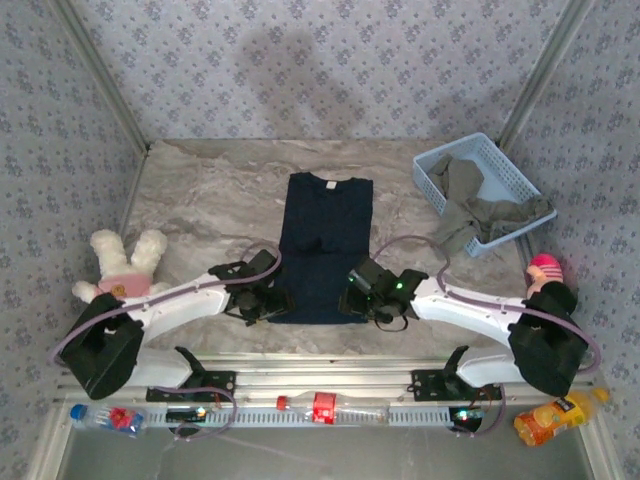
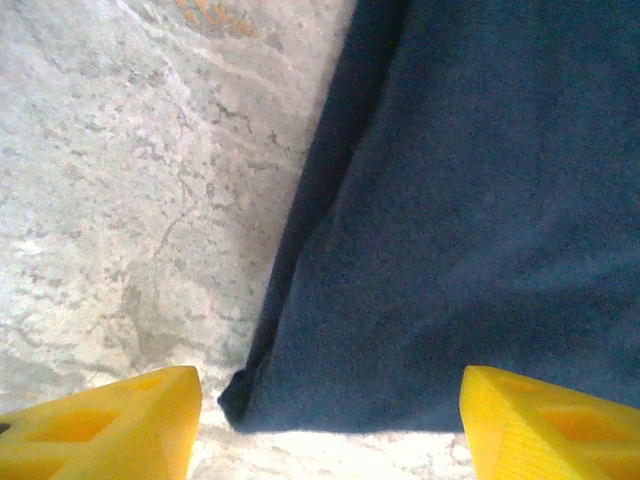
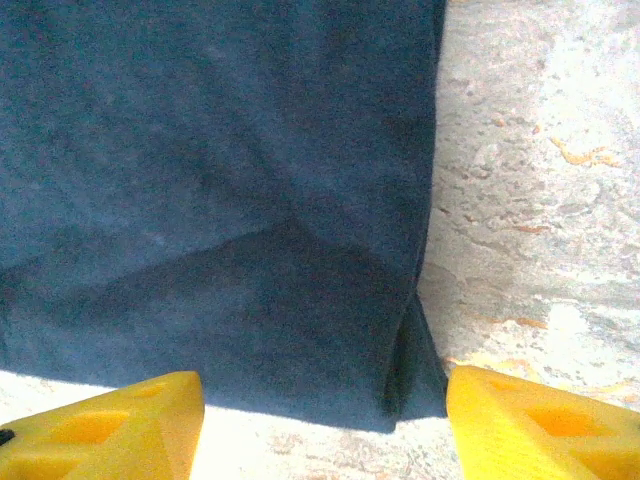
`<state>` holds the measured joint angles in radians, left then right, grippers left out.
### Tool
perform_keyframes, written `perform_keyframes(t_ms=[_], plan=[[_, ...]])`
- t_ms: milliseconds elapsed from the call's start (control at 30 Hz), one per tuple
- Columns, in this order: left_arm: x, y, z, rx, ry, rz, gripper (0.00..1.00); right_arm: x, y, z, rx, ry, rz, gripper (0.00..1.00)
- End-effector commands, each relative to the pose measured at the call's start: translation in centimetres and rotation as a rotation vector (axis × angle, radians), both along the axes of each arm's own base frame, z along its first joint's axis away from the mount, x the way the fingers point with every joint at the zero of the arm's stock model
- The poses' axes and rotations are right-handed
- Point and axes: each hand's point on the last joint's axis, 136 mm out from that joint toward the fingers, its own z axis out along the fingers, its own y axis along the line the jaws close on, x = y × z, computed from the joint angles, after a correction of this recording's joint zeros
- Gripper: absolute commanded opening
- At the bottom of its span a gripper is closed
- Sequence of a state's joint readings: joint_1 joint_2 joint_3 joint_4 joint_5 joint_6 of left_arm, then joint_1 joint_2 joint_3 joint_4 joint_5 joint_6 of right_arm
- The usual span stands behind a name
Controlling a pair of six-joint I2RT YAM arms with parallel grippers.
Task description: Fold and stack the mixed laundry pile
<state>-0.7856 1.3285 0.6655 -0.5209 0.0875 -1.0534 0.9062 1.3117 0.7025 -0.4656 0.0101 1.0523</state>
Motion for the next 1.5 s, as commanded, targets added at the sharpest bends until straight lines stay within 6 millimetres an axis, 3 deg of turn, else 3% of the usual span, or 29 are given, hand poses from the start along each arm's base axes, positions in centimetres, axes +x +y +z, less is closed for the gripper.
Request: perform_keyframes(t_ms=[0,100,200,300,400,467,600,733,833,1000,1167,1267,1467], plan=[[1.5,-1.0,-0.4,-0.01,-0.022,0.022,0.68,0.4,-0.2,-1.6,-0.01,0.005,-0.072,0.68],[2.2,-1.6,-1.2,0.013,-0.012,0.008,0.61,0.8,0.7,-2.4,0.016,0.019,-0.084,0.67],[2.8,-2.5,-1.7,0.002,-0.004,0.005,0.42,1.0,1.3,-3.1,0.02,0.027,-0.083,0.61],[3.0,-3.1,-1.6,-0.003,-0.009,-0.001,0.23,1.3,1.1,-3.1,0.01,0.02,-0.09,0.34],[2.7,-3.4,-1.4,-0.013,-0.009,-0.012,0.12,1.6,1.1,-2.7,0.014,0.007,-0.073,0.18],[2.4,-3.4,-1.2,-0.023,-0.01,-0.02,0.09,1.5,1.2,-2.3,0.012,0.004,-0.05,0.13],[1.0,-3.0,-0.7,-0.031,-0.008,-0.027,0.09,0.8,1.6,-1.5,-0.001,-0.002,-0.011,0.14],[-0.1,-2.1,-0.4,-0.035,-0.013,-0.017,0.08,0.0,1.3,-1.2,-0.022,-0.01,-0.003,0.05],[-1.2,-0.8,0.1,-0.012,-0.012,-0.025,0.0,-0.5,0.3,-0.8,-0.046,-0.007,-0.004,0.0],[-3.3,1.5,0.9,0.019,-0.011,-0.051,0.0,-3.2,-1.5,-0.1,-0.074,0.023,0.049,0.0],[-5.3,2.2,2.4,-0.019,-0.008,-0.04,0.0,-6.6,-1.0,0.5,-0.022,0.096,0.107,0.0],[-4.8,1.8,4.8,-0.073,-0.05,-0.006,0.0,-6.9,-0.1,2.1,0.053,0.113,0.12,0.0],[0.8,0.3,11.0,-0.15,-0.2,0.041,0.0,-1.3,0.3,7.5,0.234,0.018,-0.002,0.0]])
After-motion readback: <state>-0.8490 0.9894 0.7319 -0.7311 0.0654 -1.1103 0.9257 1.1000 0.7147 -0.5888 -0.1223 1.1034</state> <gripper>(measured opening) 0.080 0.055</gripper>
